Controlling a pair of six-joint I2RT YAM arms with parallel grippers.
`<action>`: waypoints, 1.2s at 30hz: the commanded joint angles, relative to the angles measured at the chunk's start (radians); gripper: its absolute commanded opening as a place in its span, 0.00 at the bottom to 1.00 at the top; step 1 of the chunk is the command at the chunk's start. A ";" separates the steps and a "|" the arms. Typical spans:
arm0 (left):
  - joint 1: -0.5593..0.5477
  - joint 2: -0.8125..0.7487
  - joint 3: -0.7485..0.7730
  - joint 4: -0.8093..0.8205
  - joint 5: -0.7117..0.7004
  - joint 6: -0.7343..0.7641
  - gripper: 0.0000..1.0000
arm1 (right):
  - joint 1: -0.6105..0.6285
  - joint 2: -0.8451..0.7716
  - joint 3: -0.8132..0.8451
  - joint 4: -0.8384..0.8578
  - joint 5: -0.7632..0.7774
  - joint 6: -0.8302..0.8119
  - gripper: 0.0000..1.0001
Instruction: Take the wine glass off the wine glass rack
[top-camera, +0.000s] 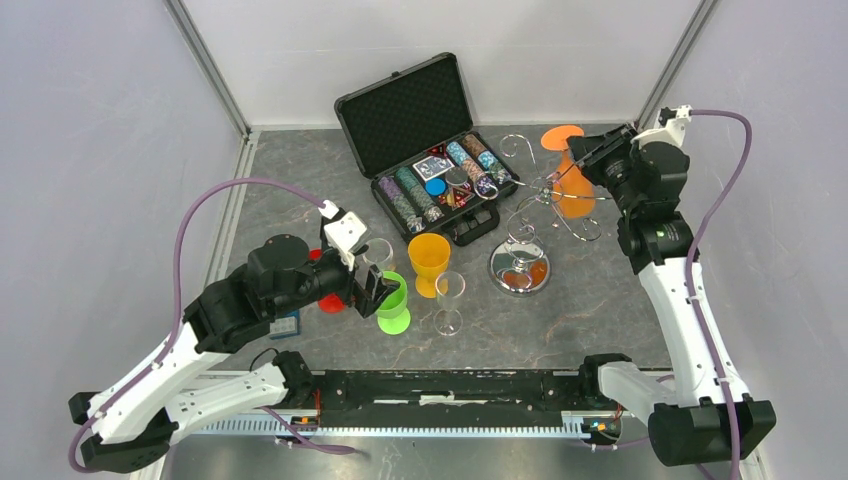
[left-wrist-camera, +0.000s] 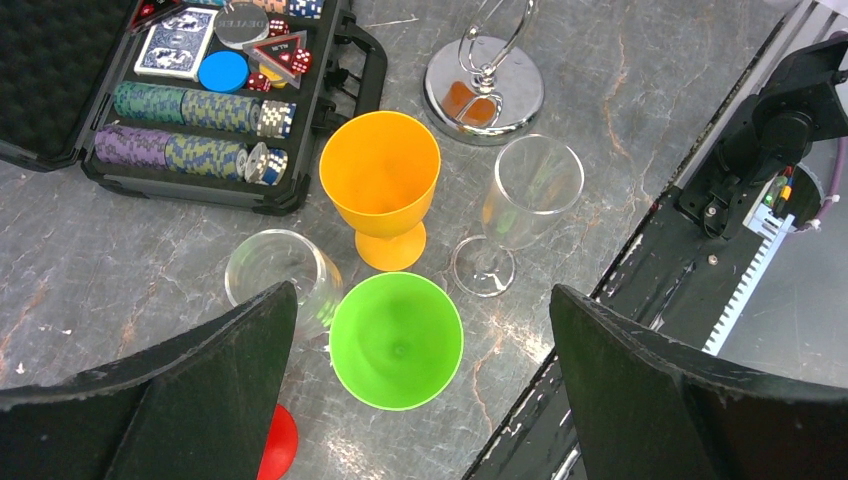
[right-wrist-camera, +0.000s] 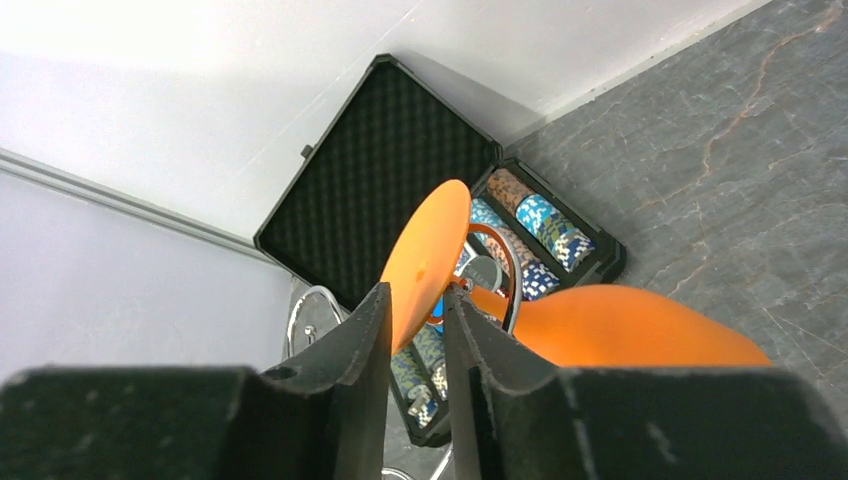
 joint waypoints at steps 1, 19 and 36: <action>-0.006 -0.013 -0.003 0.051 0.006 0.052 1.00 | -0.004 -0.016 -0.019 0.046 0.028 0.054 0.23; -0.006 -0.021 -0.014 0.063 -0.014 0.050 1.00 | -0.003 -0.089 -0.066 0.153 0.133 0.103 0.00; -0.006 -0.022 -0.018 0.075 -0.029 0.047 1.00 | -0.004 -0.133 -0.071 0.084 0.069 0.140 0.00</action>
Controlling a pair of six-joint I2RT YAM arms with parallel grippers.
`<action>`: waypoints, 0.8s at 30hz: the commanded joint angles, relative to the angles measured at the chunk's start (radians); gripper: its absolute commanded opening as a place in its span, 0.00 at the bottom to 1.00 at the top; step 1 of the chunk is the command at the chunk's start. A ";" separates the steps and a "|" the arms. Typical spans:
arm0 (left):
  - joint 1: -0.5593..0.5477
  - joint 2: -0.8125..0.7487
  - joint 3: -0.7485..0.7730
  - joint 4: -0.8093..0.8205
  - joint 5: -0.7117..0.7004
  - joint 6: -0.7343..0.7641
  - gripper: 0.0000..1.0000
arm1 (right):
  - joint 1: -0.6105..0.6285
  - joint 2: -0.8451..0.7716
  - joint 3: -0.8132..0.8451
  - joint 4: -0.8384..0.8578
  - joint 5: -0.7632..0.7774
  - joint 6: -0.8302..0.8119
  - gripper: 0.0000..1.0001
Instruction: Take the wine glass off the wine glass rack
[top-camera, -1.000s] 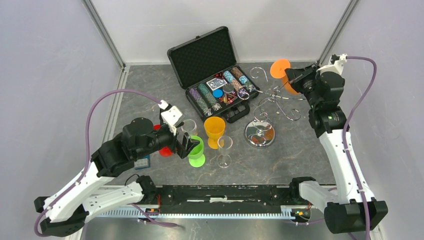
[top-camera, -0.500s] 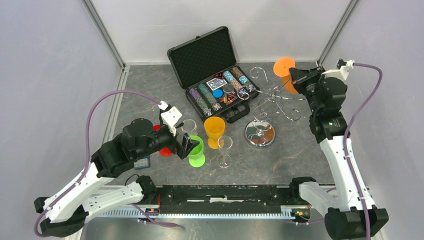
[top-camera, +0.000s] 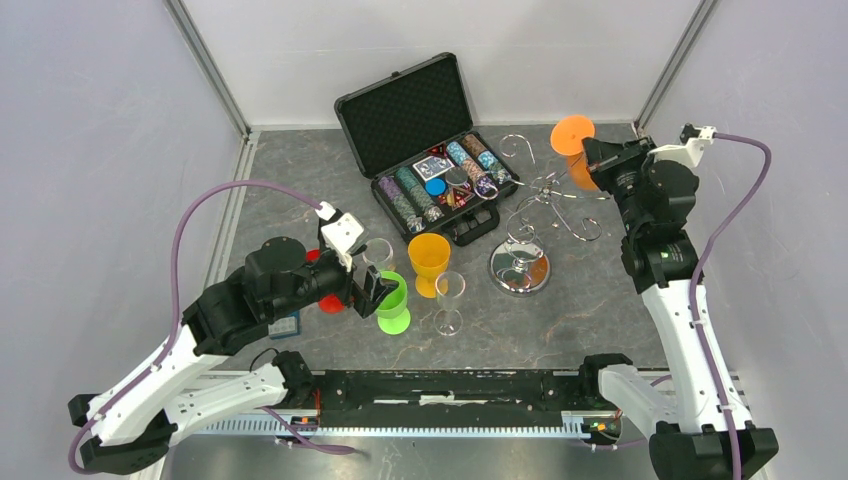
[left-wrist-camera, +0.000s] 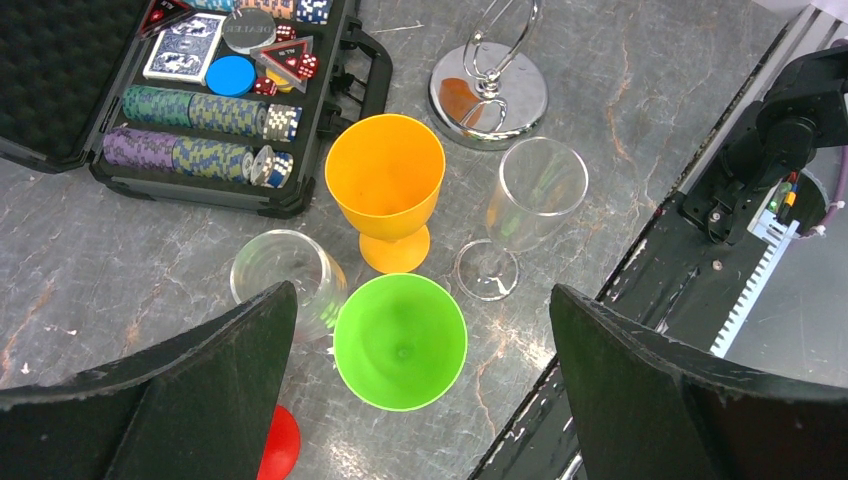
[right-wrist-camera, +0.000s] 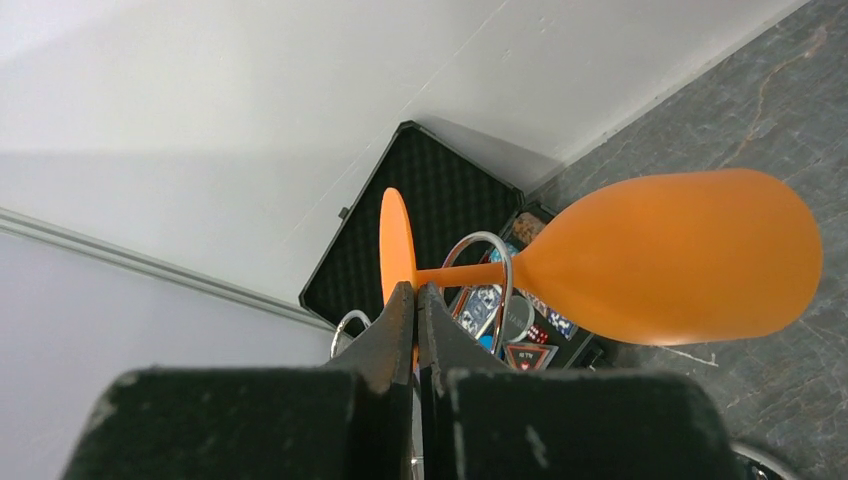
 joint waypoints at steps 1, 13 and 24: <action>-0.006 -0.005 -0.001 0.059 -0.017 0.045 1.00 | -0.002 -0.029 0.001 0.011 -0.057 0.037 0.00; -0.006 0.004 -0.001 0.067 -0.021 0.040 1.00 | -0.002 -0.070 -0.042 0.137 -0.195 0.151 0.00; -0.006 -0.015 0.002 0.076 -0.032 0.028 1.00 | -0.003 -0.009 -0.091 0.391 -0.351 0.300 0.00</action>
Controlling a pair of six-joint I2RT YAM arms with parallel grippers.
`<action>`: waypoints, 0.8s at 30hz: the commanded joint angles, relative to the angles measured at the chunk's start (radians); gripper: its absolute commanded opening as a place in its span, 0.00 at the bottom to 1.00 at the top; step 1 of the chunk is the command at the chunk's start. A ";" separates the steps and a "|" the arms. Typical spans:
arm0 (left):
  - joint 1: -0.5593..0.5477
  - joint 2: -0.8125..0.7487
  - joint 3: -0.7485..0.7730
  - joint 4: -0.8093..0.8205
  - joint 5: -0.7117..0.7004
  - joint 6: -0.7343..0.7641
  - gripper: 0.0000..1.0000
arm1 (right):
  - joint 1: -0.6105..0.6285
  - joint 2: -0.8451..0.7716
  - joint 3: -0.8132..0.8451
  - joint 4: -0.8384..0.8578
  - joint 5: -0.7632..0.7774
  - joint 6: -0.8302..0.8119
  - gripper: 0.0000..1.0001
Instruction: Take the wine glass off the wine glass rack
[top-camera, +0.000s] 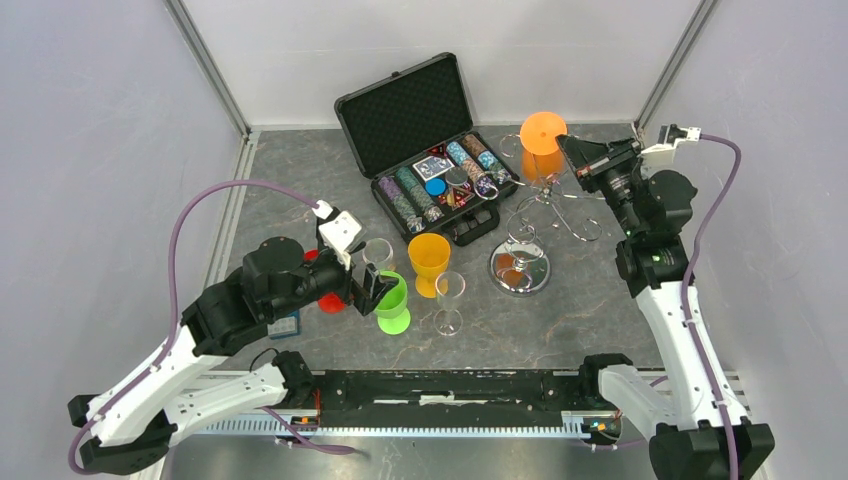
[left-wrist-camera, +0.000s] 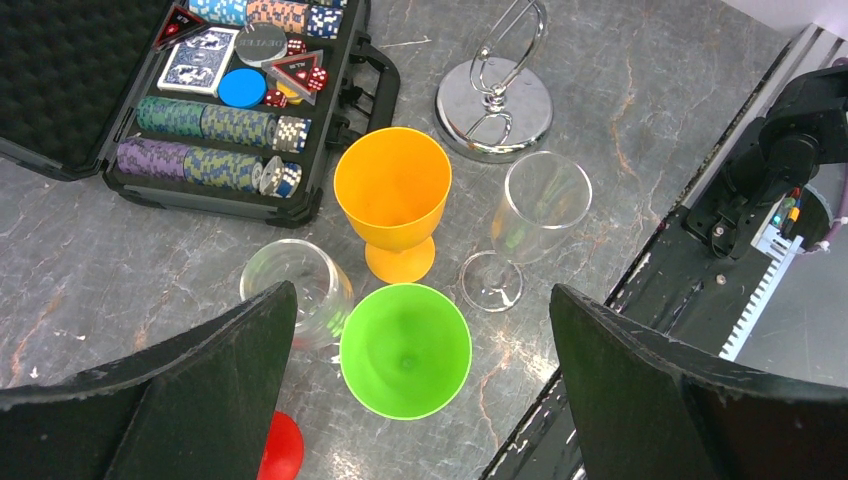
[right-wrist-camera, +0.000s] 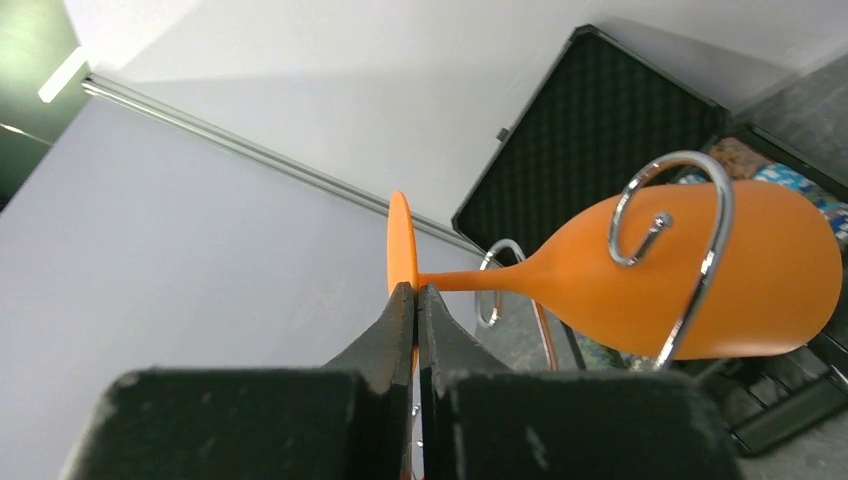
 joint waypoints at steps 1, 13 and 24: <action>-0.006 -0.013 0.002 0.058 -0.016 0.028 1.00 | -0.001 0.015 0.002 0.194 -0.063 0.059 0.00; -0.006 -0.014 0.001 0.089 -0.036 0.002 1.00 | 0.000 0.085 -0.026 0.429 -0.060 0.022 0.00; -0.006 -0.009 -0.047 0.272 -0.119 -0.203 1.00 | 0.000 0.216 -0.031 0.778 -0.162 0.082 0.00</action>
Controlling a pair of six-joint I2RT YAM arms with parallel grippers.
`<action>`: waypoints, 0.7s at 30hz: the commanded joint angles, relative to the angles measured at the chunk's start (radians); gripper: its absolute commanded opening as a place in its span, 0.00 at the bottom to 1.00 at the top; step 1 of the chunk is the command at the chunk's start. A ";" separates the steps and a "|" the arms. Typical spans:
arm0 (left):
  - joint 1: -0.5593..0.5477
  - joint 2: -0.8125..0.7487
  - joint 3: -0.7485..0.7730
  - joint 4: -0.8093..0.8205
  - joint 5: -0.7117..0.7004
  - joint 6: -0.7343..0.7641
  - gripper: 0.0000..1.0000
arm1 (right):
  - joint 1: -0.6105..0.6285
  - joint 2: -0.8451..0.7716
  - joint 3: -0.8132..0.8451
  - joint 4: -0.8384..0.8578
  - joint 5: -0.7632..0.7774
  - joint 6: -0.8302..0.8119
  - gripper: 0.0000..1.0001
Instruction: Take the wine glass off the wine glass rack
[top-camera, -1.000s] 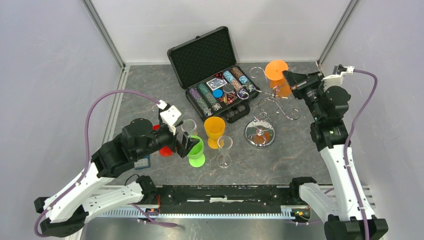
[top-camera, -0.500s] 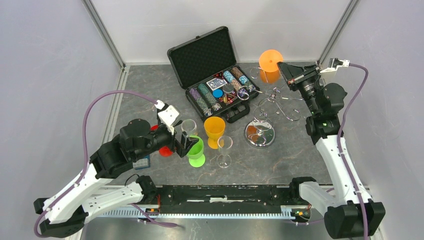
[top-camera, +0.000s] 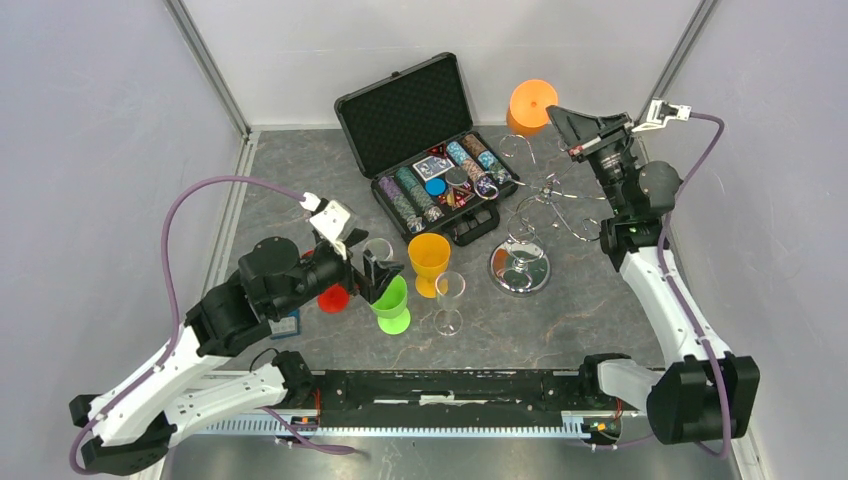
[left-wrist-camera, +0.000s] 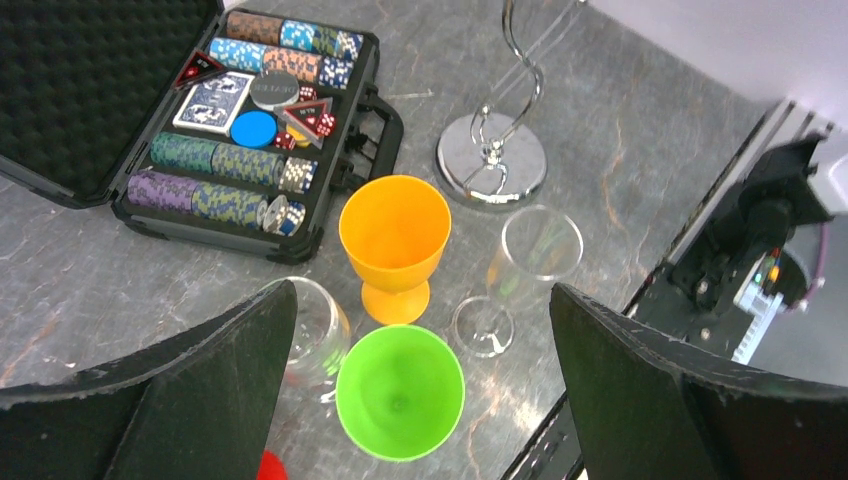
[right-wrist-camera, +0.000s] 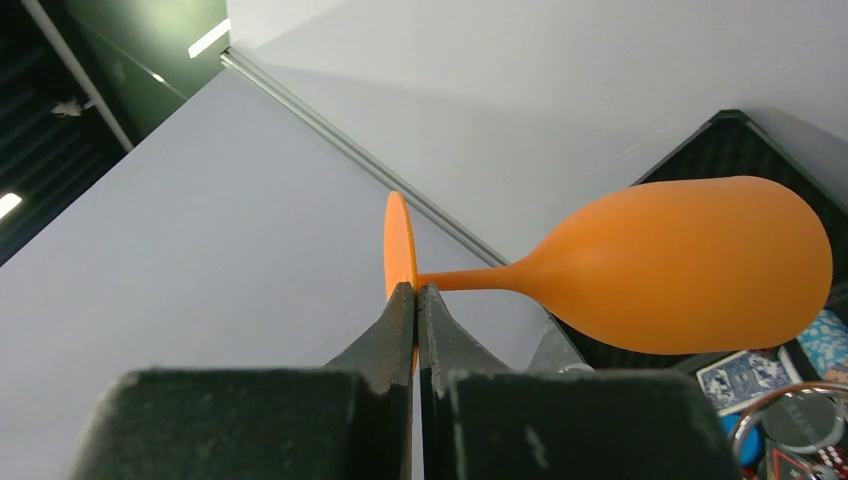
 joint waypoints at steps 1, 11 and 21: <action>-0.005 0.006 -0.037 0.197 -0.111 -0.191 1.00 | 0.000 0.014 -0.008 0.307 -0.084 0.077 0.00; 0.111 0.183 0.026 0.374 0.005 -0.453 1.00 | -0.001 0.011 -0.037 0.633 -0.168 0.277 0.00; 0.308 0.388 0.127 0.804 0.558 -0.789 1.00 | 0.008 -0.041 -0.132 0.866 -0.158 0.513 0.00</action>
